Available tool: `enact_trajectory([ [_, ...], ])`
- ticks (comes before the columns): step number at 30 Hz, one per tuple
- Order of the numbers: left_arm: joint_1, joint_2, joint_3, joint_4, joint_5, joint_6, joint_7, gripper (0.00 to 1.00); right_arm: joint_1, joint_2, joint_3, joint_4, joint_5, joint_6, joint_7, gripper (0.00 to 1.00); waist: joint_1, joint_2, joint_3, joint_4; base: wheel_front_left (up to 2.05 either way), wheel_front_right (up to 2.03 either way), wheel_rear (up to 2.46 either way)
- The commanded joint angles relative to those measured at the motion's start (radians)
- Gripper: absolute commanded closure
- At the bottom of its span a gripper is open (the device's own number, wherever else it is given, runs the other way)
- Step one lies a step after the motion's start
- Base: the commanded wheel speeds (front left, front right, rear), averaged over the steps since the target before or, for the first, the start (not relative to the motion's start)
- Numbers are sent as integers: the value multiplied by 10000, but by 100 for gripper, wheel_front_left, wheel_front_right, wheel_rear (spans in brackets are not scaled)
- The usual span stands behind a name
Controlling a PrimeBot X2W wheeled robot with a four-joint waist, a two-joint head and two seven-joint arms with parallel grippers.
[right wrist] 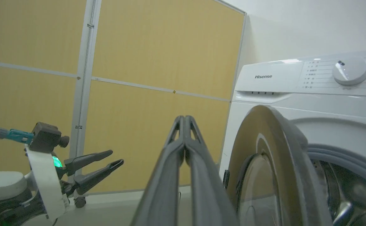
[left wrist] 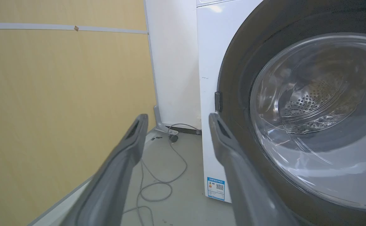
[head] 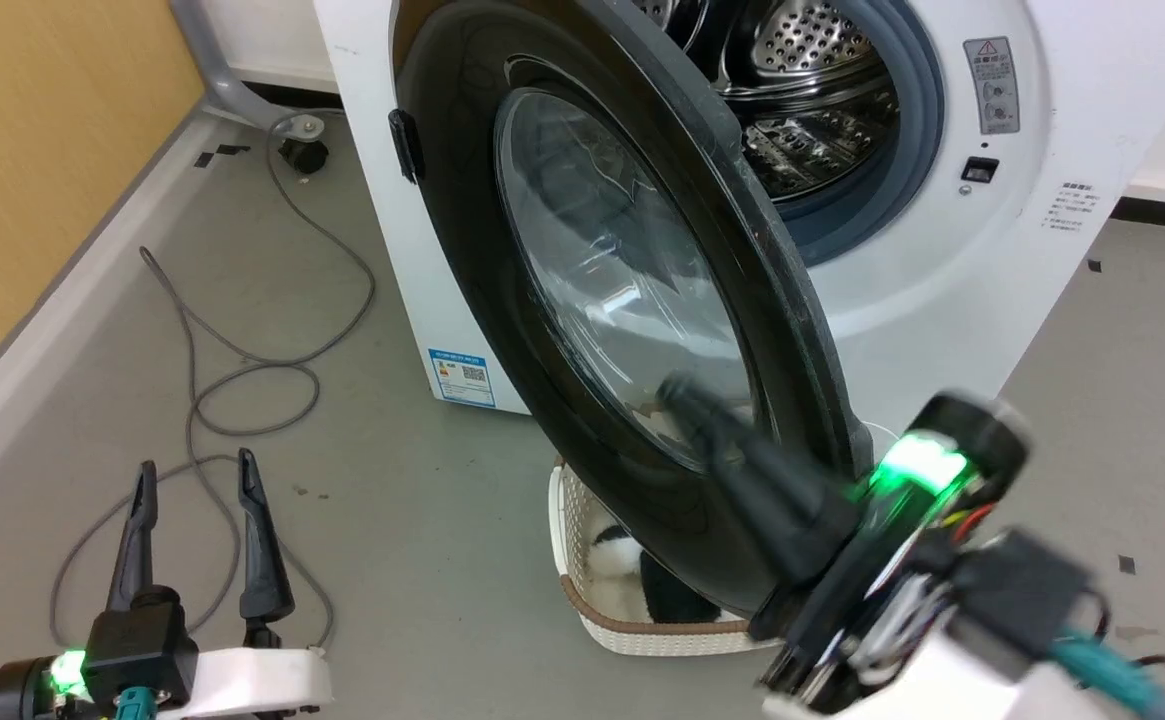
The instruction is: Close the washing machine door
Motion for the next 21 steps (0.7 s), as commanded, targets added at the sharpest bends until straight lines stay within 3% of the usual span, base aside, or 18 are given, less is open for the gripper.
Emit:
enact_trajectory([
  [1, 115, -37, 42, 50, 96, -70, -41, 0, 241, -95, 165, 208, 1, 6, -44, 100, 1, 0, -10, -11, 0, 0, 0],
  [8, 149, -336, 215, 220, 371, -369, -41, 0, 1052, -489, 609, 1842, 66, 6, -44, 100, 1, 0, 9, -144, 0, 0, 0],
  [21, -278, -730, 651, 255, 691, -903, -41, 0, 1432, -488, -1521, 3483, 75, 6, -44, 100, 1, 0, 283, -445, 0, 0, 0],
])
